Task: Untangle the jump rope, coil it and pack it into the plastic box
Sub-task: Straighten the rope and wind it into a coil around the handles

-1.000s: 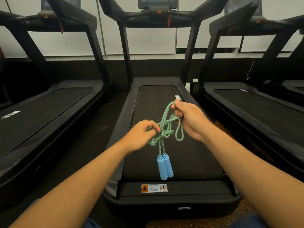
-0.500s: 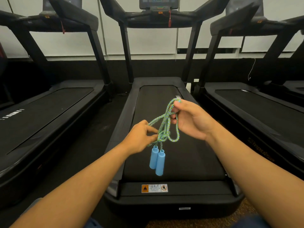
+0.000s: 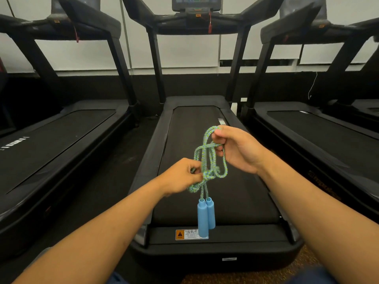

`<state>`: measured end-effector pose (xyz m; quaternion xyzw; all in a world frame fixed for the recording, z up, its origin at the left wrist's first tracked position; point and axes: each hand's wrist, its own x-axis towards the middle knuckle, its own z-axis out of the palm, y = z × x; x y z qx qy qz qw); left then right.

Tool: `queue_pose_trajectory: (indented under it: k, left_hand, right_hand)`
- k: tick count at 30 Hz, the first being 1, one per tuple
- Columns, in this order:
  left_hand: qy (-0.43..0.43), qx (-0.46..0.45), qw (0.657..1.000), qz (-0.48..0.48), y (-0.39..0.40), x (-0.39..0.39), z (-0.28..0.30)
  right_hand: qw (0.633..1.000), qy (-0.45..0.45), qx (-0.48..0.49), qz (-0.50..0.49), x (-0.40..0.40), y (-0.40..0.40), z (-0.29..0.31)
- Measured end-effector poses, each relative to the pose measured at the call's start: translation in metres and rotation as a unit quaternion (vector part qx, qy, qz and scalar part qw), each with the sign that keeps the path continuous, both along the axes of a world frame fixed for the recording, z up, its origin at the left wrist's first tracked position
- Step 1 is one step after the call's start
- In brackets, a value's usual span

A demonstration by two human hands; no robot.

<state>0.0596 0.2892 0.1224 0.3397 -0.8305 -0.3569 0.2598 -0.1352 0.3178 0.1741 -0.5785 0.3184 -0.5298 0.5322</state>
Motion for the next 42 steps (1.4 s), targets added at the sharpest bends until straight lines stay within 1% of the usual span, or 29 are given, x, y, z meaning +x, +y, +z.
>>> queue_pose_trajectory:
  k: [1, 2, 3, 5, 6, 8, 10, 13, 15, 17, 19, 21, 23, 24, 26, 30, 33, 37, 40, 42]
  left_hand:
    - [0.016, -0.010, 1.000, 0.021, -0.003, 0.001, 0.000]
    - [0.037, -0.014, 0.998, 0.044, -0.005, 0.003, 0.000]
    - [0.064, -0.014, 0.996, 0.060, -0.008, 0.004, 0.000]
    - [0.105, -0.009, 0.992, 0.070, -0.010, 0.006, 0.003]
    - [0.117, -0.002, 0.991, 0.071, -0.010, 0.006, 0.004]
    - [0.152, 0.021, 0.986, 0.064, -0.009, 0.003, 0.007]
    - [0.199, 0.056, 0.976, 0.064, -0.007, -0.001, 0.009]
    - [0.234, 0.089, 0.966, 0.072, -0.004, -0.009, 0.015]
    - [0.251, 0.115, 0.958, 0.073, 0.000, -0.016, 0.019]
    - [0.254, 0.121, 0.957, 0.072, 0.001, -0.019, 0.020]
    - [0.245, 0.109, 0.960, 0.079, -0.003, -0.015, 0.020]
    - [0.218, 0.091, 0.969, 0.075, -0.010, -0.010, 0.016]
    - [0.172, 0.094, 0.977, 0.078, -0.011, -0.007, 0.012]
    - [0.156, 0.101, 0.980, 0.074, -0.012, -0.005, 0.010]
    - [0.142, 0.096, 0.984, 0.051, -0.014, -0.004, 0.003]
    - [0.145, 0.095, 0.985, 0.007, -0.017, -0.002, -0.006]
    - [0.129, 0.046, 0.991, 0.005, -0.017, 0.000, -0.007]
    - [0.113, -0.009, 0.994, 0.000, -0.013, -0.004, -0.006]
    - [0.057, -0.079, 0.995, 0.016, -0.014, -0.009, -0.003]
    - [0.036, -0.090, 0.995, 0.026, -0.014, -0.009, -0.002]
  right_hand:
    - [0.999, 0.032, 0.008, -0.035, -0.002, 0.001, 0.000]
    - [0.994, 0.083, 0.010, -0.073, -0.004, 0.002, 0.000]
    - [0.982, 0.155, 0.004, -0.108, -0.006, 0.005, 0.000]
    - [0.940, 0.310, -0.018, -0.143, -0.010, 0.008, -0.004]
    - [0.921, 0.364, -0.018, -0.137, -0.012, 0.010, -0.007]
    - [0.896, 0.432, -0.007, -0.104, -0.011, 0.011, -0.012]
    - [0.886, 0.457, -0.001, -0.078, -0.005, 0.010, -0.017]
    - [0.902, 0.424, -0.016, -0.076, 0.007, 0.005, -0.028]
    - [0.907, 0.411, -0.031, -0.092, 0.015, 0.000, -0.038]
    - [0.905, 0.406, -0.053, -0.116, 0.018, -0.004, -0.044]
    - [0.914, 0.382, -0.053, -0.125, 0.020, -0.005, -0.045]
    - [0.941, 0.313, -0.035, -0.125, 0.019, -0.006, -0.045]
    - [0.971, 0.201, 0.002, -0.125, 0.016, -0.008, -0.042]
    - [0.981, 0.146, 0.021, -0.123, 0.014, -0.009, -0.039]
    - [0.990, 0.066, 0.050, -0.115, 0.010, -0.010, -0.032]
    - [0.991, -0.051, 0.069, -0.098, 0.000, -0.011, -0.027]
    - [0.988, -0.118, 0.073, -0.070, -0.001, -0.012, -0.024]
    - [0.981, -0.162, 0.092, -0.051, 0.002, -0.009, -0.020]
    - [0.974, -0.196, 0.112, -0.024, 0.006, -0.006, -0.017]
    - [0.972, -0.200, 0.124, -0.020, 0.005, -0.006, -0.017]
